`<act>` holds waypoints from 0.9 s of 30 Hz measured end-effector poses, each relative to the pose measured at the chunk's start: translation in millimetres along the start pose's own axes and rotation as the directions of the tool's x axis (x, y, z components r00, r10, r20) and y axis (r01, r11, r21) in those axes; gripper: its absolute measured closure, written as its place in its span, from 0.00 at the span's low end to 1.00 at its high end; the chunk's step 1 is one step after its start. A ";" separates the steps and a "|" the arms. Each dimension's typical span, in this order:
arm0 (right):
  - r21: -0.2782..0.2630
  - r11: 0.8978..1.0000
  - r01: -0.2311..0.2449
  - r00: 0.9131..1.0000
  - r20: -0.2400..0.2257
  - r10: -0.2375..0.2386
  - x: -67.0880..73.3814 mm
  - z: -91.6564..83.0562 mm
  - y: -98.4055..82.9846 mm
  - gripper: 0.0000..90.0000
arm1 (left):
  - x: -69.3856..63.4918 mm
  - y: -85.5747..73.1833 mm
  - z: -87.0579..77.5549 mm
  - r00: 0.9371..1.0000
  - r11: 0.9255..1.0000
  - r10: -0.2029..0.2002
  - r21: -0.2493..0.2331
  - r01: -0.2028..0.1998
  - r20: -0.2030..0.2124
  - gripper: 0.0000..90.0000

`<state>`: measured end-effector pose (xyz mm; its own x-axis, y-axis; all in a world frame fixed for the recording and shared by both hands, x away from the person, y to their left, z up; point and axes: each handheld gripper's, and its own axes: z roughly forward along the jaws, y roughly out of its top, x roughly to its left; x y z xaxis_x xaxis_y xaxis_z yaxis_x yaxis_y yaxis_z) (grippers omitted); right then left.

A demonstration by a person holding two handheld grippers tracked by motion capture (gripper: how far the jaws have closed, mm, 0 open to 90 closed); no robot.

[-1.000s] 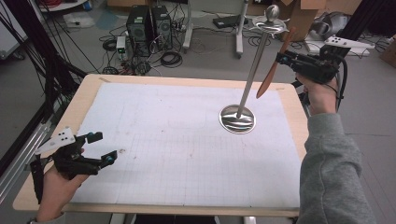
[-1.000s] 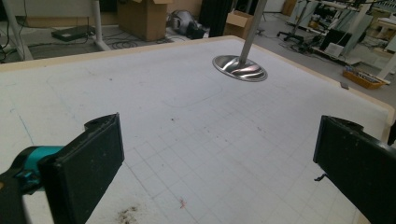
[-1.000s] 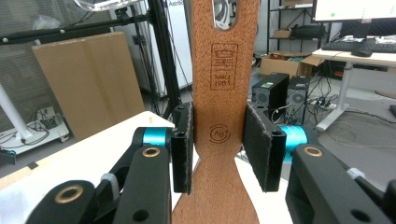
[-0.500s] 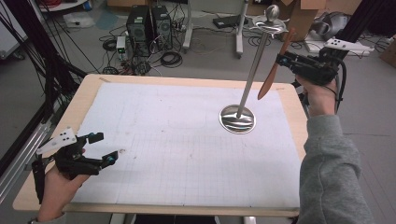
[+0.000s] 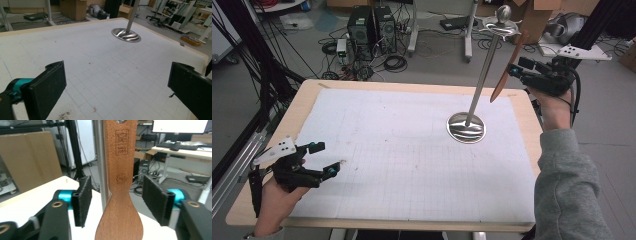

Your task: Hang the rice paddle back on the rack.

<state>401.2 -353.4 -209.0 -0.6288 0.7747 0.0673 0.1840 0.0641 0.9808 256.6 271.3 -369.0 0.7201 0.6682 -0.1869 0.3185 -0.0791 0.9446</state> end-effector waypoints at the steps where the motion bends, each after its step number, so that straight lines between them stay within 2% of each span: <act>1: -0.001 1.000 -0.001 1.000 0.005 0.001 0.2 -0.7 -0.5 0.41 | 0.1 0.0 0.2 1.000 1.000 0.000 0.002 0.000 -0.001 0.02; 4: 0.006 1.000 -0.010 1.000 0.017 0.010 2.1 -1.6 -1.5 0.31 | 0.2 0.1 0.9 1.000 1.000 -0.001 0.000 0.001 0.001 0.02; 7: -0.015 1.000 -0.004 0.999 0.034 0.004 5.8 -1.5 -4.6 0.21 | -0.1 0.8 0.9 1.000 1.000 0.000 -0.003 0.000 -0.005 0.02; 9: -0.007 1.000 -0.003 1.000 0.030 0.003 8.3 -0.2 -7.6 0.16 | -0.3 1.7 0.3 1.000 1.000 0.005 -0.009 -0.005 -0.008 0.02; 17: 0.010 1.000 0.029 0.999 0.035 -0.029 18.9 0.7 -16.4 0.15 | -2.1 3.7 2.5 1.000 1.000 0.006 -0.009 -0.006 -0.005 0.02; 24: 0.018 1.000 0.026 0.999 0.041 -0.026 20.9 -6.2 -31.4 0.15 | -3.0 6.0 3.1 1.000 1.000 0.008 -0.017 -0.008 -0.001 0.02; 27: 0.026 0.999 0.025 1.000 0.013 -0.026 20.0 -9.0 -39.9 0.16 | -3.7 8.8 2.6 1.000 0.999 0.000 -0.034 0.000 0.020 0.02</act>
<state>374.5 -346.1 -245.2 -0.6231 0.7812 0.0396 0.1875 0.1001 0.9772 258.4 266.1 -360.7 0.7327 0.6529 -0.1919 0.2977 -0.0539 0.9531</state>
